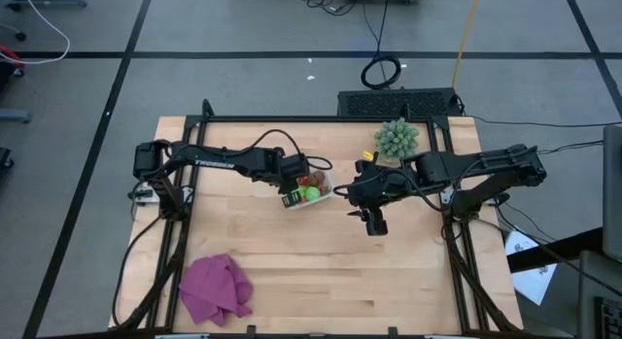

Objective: Pick and placing Produce into tupperware
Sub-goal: Put the red strawberry into the transparent container

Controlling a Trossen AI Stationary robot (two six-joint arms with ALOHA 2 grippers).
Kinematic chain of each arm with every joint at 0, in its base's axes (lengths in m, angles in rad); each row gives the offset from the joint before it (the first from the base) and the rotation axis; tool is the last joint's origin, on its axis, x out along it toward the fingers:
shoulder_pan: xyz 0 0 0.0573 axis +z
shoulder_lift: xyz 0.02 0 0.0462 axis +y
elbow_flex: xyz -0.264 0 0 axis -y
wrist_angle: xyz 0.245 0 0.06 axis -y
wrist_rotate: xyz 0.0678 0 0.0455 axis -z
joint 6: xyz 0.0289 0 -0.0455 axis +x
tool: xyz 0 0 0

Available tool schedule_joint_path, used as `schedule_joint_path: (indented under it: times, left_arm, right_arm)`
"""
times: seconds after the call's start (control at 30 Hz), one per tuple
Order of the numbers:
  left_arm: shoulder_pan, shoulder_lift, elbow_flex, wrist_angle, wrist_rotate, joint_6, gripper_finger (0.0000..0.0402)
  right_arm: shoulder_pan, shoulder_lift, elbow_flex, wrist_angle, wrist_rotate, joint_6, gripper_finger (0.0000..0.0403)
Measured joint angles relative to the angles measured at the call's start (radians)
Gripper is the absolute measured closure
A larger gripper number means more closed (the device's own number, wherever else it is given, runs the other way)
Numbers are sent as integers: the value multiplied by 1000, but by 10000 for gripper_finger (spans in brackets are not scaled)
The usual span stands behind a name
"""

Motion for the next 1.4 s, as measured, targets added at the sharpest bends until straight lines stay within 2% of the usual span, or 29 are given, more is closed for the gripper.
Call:
schedule_joint_path:
  times: [0.4, 1.13, 1.4]
  left_arm:
    - [1, 0, 0, 44, 6, -7, 286]
    - [27, 3, -1, -7, 40, -94, 286]
    - [34, 15, -69, 70, 61, -110, 286]
  right_arm:
    - [2, 0, 0, 0, 0, 23, 209]
    - [2, 0, 0, 0, -5, 39, 209]
    - [2, 0, -1, 0, -5, 39, 209]
